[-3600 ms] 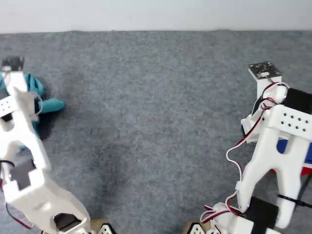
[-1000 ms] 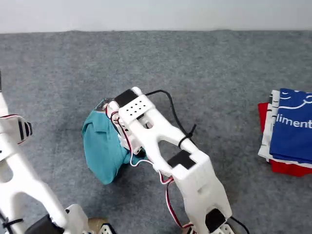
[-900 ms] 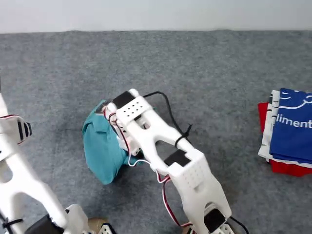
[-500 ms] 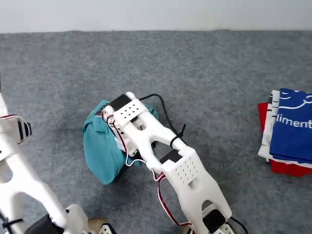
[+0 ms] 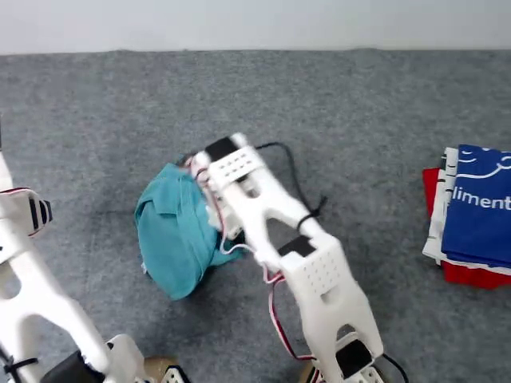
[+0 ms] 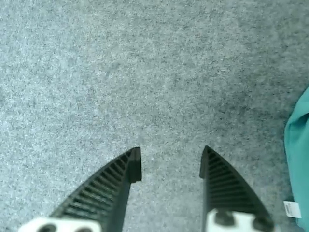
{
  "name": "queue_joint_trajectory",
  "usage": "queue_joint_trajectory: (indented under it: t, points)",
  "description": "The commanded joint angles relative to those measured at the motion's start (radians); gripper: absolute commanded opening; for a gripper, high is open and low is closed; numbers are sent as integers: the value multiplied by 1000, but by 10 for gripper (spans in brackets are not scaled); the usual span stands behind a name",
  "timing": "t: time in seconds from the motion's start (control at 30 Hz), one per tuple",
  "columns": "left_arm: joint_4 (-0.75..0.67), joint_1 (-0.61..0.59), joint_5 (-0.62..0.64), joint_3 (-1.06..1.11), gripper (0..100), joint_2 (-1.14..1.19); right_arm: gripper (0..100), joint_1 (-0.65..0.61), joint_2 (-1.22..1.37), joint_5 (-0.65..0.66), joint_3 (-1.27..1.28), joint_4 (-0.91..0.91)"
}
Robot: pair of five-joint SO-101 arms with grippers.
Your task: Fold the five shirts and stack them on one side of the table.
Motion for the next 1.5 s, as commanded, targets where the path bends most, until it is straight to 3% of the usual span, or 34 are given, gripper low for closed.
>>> queue_joint_trajectory:
  t: [0.0,0.3,0.5,0.67,0.9,1.17,1.47]
  points:
    - [2,31,-11,-15,203,-44,9,53,-248,46,40,41]
    - [23,204,-8,-15,203,-46,10,196,-719,184,109,39]
    - [91,385,-8,-8,203,-37,10,340,-911,195,104,31]
    - [106,476,-5,-8,203,-37,10,358,-1049,196,38,-12]
    - [124,534,-5,-10,203,-44,10,363,-1099,198,-100,-194]
    - [169,677,-6,-8,203,-43,10,378,-1087,198,-104,-209]
    - [132,781,91,-8,206,-37,10,392,-1095,394,-107,-268]
